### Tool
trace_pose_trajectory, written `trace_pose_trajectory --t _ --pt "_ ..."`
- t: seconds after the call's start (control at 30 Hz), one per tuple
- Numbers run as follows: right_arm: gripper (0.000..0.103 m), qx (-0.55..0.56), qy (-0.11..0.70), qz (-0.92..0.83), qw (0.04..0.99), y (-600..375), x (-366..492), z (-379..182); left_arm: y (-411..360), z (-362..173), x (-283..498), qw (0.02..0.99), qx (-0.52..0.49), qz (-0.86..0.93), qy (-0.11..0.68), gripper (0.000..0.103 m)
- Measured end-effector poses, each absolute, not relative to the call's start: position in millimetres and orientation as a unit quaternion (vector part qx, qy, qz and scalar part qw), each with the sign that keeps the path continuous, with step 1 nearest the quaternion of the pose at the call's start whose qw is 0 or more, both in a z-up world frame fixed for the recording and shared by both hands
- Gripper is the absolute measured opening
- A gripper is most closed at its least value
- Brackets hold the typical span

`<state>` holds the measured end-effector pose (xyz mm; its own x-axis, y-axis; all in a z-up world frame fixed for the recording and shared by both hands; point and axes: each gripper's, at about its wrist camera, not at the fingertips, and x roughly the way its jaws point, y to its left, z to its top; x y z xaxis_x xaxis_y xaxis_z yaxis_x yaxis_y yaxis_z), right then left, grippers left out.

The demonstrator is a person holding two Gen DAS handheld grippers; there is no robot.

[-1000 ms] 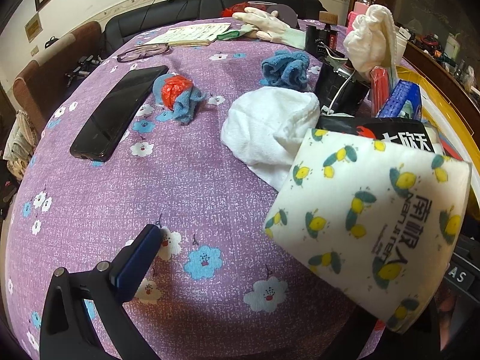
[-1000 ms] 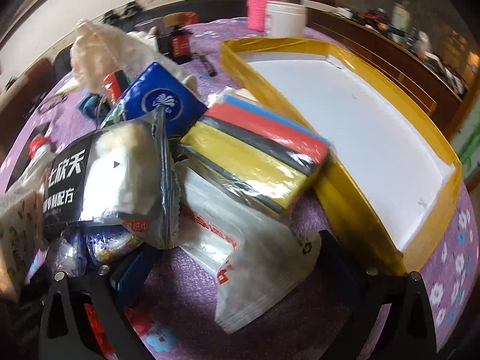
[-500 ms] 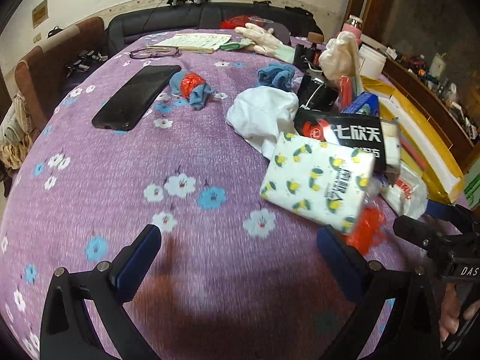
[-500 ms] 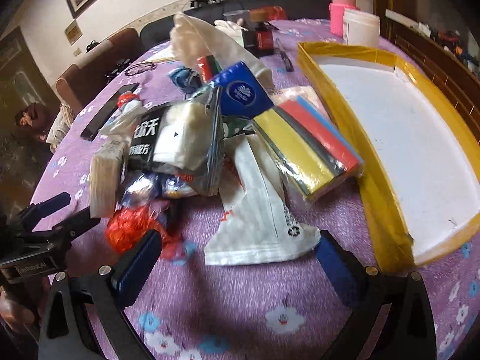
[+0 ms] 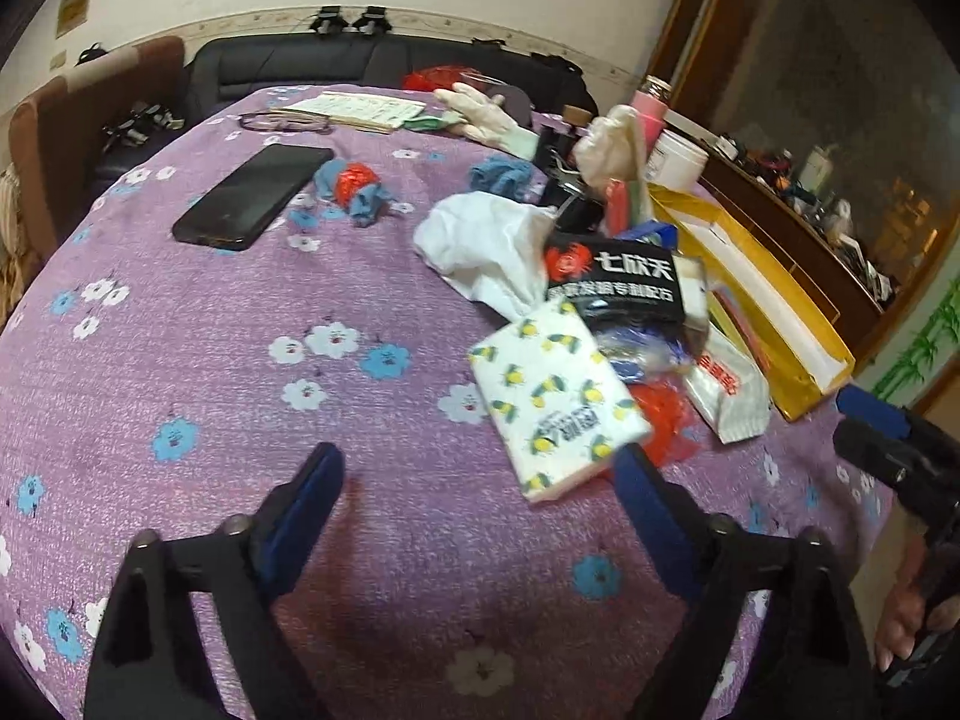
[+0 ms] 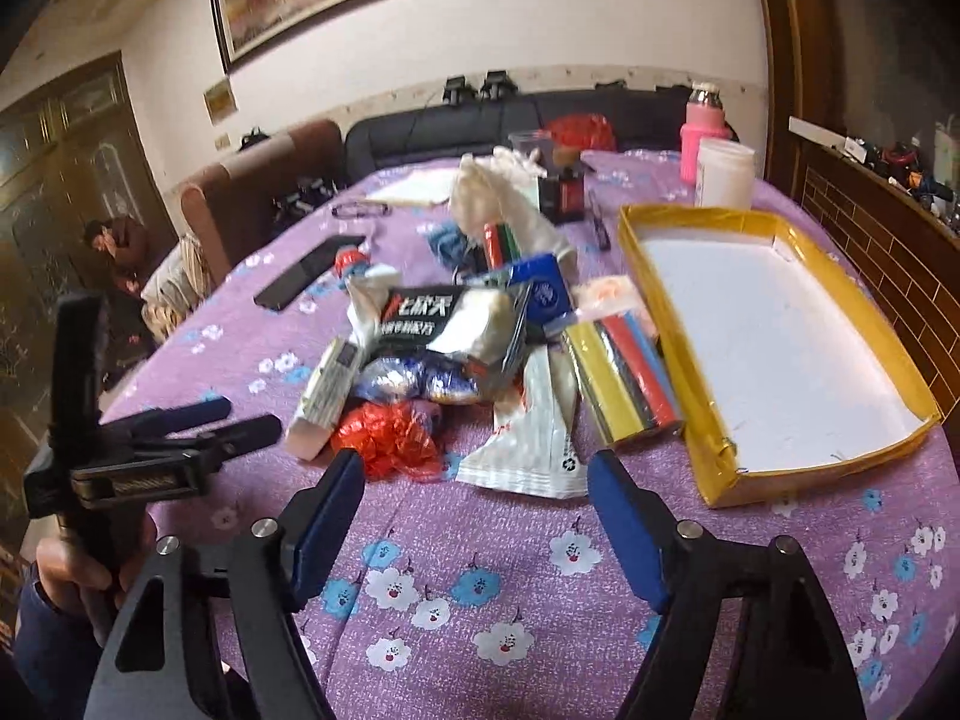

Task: Organize soft objects
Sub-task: 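Grasp the lemon-print tissue pack with the left tool, then grasp the red plastic bow with the right tool while the left holds the tissue pack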

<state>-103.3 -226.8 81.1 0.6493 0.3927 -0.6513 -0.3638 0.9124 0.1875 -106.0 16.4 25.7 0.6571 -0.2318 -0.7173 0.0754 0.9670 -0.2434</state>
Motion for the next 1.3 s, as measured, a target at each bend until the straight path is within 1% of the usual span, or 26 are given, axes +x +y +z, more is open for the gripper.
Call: trace_pose_trajectory --t 0.23,0.27,0.3,0.33,0.43,0.47,0.5,0.53,0.63,0.8,0.87,1.13,1.23,1.3 --pt "0.081 0.041 0.350 0.226 0.908 -237.1 -108.7 82.3 -1.3 26.9 -89.4 0.891 -0.127 -0.116 0.420 0.087" --pt "0.081 0.045 0.348 0.228 0.908 -239.7 -110.2 82.1 -4.8 25.8 -84.7 0.889 -0.127 -0.117 0.424 0.085" --pt "0.081 0.049 0.347 0.229 0.908 -243.2 -111.4 82.2 -9.4 24.5 -79.4 0.888 -0.121 -0.109 0.429 0.080" --pt "0.081 0.050 0.347 0.228 0.908 -245.4 -111.9 82.1 -12.8 23.3 -75.1 0.888 -0.117 -0.101 0.433 0.077" --pt "0.081 0.055 0.349 0.230 0.907 -254.0 -114.3 79.9 -18.4 15.2 -60.3 0.881 -0.130 -0.096 0.445 0.076" --pt "0.081 0.056 0.351 0.231 0.905 -256.1 -114.7 78.5 -17.7 13.2 -58.0 0.880 -0.138 -0.096 0.444 0.072" --pt "0.081 0.058 0.355 0.232 0.904 -257.8 -114.7 76.6 -15.8 13.2 -57.3 0.880 -0.144 -0.096 0.443 0.062" --pt "0.081 0.061 0.359 0.233 0.902 -260.6 -114.0 74.5 -14.4 14.2 -57.6 0.880 -0.151 -0.102 0.440 0.057" --pt "0.081 0.058 0.369 0.232 0.898 -263.7 -110.2 71.0 -10.1 15.3 -62.3 0.883 -0.156 -0.100 0.431 0.051" --pt "0.080 0.046 0.378 0.221 0.898 -260.8 -99.0 65.5 2.7 22.2 -80.3 0.898 -0.146 -0.084 0.407 0.050" --pt "0.070 0.038 0.380 0.235 0.894 -251.5 -96.2 64.8 10.5 23.1 -87.1 0.900 -0.147 -0.079 0.402 0.050" --pt "0.070 -0.012 0.386 0.294 0.874 -177.6 -85.9 64.3 31.9 18.1 -97.3 0.907 -0.141 -0.034 0.395 0.050" --pt "0.070 -0.051 0.398 0.276 0.874 -151.5 -74.7 57.1 30.5 18.7 -99.2 0.910 -0.135 -0.031 0.391 0.050" --pt "0.070 -0.057 0.419 0.260 0.868 -142.0 -63.6 46.8 30.0 18.3 -99.7 0.911 -0.132 -0.030 0.390 0.050"
